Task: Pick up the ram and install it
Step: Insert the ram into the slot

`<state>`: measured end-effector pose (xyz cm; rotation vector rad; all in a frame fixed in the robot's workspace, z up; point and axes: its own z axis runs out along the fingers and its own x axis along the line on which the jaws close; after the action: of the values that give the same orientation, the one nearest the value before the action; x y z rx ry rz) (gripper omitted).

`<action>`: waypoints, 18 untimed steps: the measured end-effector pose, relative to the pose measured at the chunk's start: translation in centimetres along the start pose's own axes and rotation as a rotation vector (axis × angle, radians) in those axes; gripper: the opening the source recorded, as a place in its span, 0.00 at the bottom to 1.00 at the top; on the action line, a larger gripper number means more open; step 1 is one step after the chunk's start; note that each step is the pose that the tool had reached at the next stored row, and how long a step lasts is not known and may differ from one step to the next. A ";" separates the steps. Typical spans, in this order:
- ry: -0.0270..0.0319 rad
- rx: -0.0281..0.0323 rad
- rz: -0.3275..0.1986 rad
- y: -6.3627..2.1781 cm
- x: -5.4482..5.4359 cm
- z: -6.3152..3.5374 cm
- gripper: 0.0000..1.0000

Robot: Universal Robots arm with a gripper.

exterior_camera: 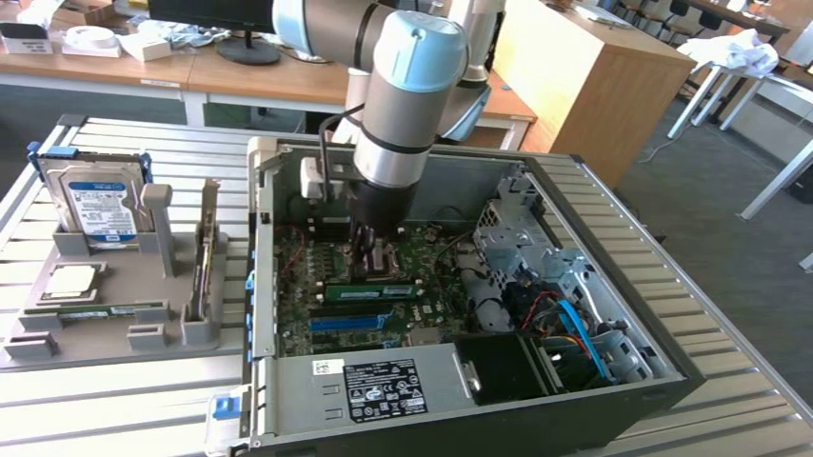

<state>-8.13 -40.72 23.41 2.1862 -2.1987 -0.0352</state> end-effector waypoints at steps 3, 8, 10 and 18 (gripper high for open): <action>-0.0001 0.0000 0.000 -0.01 0.0 0.14 0.10; 0.0001 -0.0001 0.000 -0.01 0.0 0.24 0.10; -0.0001 0.0000 0.000 -0.01 0.0 0.26 0.10; 0.0001 -0.0001 0.000 -0.02 0.0 0.52 0.10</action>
<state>-8.13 -40.72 22.89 2.1861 -2.1986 -0.0352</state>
